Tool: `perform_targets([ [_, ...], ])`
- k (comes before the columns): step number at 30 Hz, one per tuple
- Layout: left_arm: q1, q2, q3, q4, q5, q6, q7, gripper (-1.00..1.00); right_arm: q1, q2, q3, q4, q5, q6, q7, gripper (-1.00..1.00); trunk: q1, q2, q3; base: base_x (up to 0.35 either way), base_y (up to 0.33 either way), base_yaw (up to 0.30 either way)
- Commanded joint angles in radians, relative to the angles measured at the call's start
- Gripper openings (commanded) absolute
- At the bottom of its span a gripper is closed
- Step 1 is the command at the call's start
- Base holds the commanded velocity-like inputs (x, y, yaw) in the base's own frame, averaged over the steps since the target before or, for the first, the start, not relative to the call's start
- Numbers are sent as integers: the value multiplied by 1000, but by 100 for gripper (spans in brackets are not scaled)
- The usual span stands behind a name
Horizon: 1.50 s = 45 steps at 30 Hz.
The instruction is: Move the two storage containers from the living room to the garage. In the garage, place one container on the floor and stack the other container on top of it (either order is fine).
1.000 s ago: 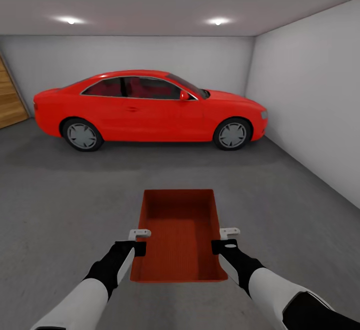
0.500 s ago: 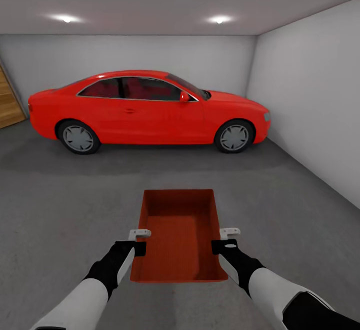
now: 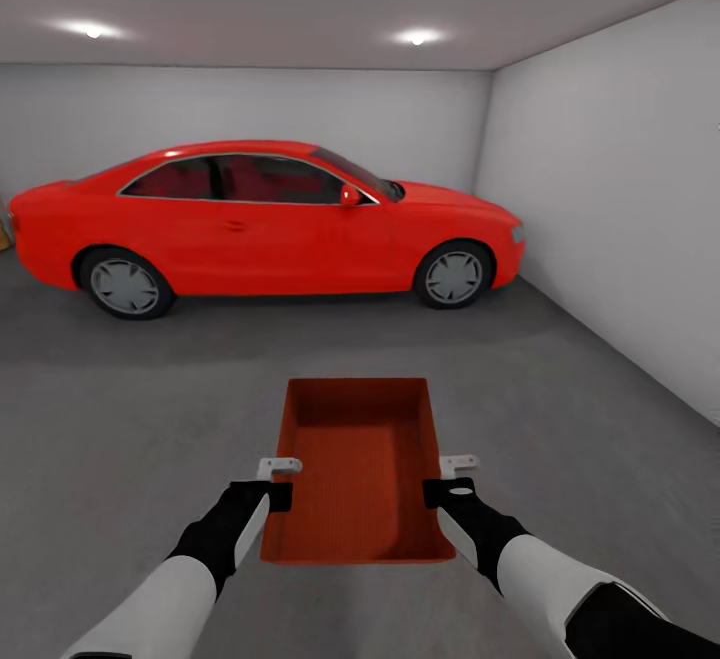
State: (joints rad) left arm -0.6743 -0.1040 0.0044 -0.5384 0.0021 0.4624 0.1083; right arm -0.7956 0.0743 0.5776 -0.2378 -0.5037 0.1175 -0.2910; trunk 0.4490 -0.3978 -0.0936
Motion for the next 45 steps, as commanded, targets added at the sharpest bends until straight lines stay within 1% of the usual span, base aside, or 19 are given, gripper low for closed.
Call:
perform_targets([
  [1,-1,-5,6,-4,-39,-70,10,-100,-1,2,8,4,-12,7,-10,-100,1,-2,-2,185,0,-278],
  [45,-1,-5,6,-5,-40,-68,10,-100,-1,2,8,4,-12,7,-10,-100,1,-2,-2,8,0,-284],
])
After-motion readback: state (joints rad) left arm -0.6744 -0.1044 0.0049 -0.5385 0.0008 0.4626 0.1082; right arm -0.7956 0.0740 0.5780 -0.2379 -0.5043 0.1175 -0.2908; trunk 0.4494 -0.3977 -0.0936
